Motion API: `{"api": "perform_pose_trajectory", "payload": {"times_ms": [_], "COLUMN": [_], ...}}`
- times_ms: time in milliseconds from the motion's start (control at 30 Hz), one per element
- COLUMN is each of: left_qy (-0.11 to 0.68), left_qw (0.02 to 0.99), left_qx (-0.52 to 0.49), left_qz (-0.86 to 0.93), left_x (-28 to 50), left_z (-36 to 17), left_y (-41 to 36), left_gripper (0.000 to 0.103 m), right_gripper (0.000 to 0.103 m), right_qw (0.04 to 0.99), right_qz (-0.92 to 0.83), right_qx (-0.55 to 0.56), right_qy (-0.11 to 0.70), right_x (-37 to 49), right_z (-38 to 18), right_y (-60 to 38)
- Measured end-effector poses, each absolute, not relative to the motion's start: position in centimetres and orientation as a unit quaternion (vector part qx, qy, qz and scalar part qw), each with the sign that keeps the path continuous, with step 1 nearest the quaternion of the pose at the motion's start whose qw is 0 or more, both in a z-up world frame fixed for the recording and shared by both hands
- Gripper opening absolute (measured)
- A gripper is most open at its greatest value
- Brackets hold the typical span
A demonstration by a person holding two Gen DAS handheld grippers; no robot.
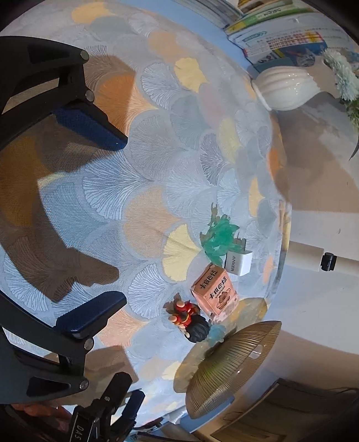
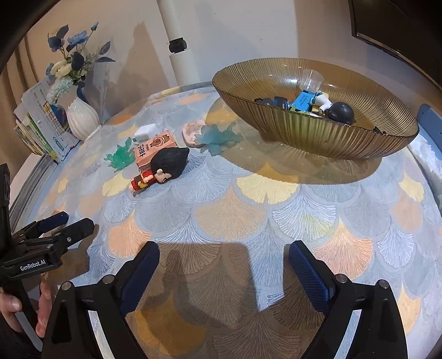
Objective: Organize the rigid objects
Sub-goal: 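Move both tools back toward the green toy and red-clothed figurine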
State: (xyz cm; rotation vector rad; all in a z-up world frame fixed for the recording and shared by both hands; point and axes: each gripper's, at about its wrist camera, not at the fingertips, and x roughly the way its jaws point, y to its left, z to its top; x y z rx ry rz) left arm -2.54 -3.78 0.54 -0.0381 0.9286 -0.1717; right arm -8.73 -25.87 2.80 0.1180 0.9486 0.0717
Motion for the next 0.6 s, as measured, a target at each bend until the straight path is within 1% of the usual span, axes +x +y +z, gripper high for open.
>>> {"api": "perform_pose_trajectory", "payload": {"times_ms": [133, 233, 333, 467, 600], "left_qy": [0.452, 0.454, 0.441, 0.447, 0.445], "left_qw": [0.889, 0.889, 0.893, 0.89, 0.891], "left_qx": [0.005, 0.022, 0.006, -0.025, -0.029], "left_qz": [-0.072, -0.066, -0.09, -0.086, -0.087], "left_x": [-2.3, -2.5, -3.1, -2.8, -2.9], "left_z": [0.4, 0.4, 0.9, 0.8, 0.8], "left_y": [-4.5, -5.0, -4.7, -3.9, -3.8], "left_gripper": [0.102, 0.102, 0.102, 0.102, 0.102], "right_gripper": [0.099, 0.099, 0.1, 0.101, 0.102], "right_qw": [0.886, 0.887, 0.887, 0.887, 0.887], "right_qz": [0.04, 0.04, 0.042, 0.043, 0.044], "right_qx": [0.053, 0.054, 0.06, 0.059, 0.06], "right_qy": [0.46, 0.458, 0.457, 0.457, 0.456], "right_x": [-8.8, -8.9, -9.0, -9.0, -9.0], "right_z": [2.7, 2.8, 2.8, 2.7, 2.8], "right_y": [-25.6, -25.6, -25.7, -25.6, -25.6]}}
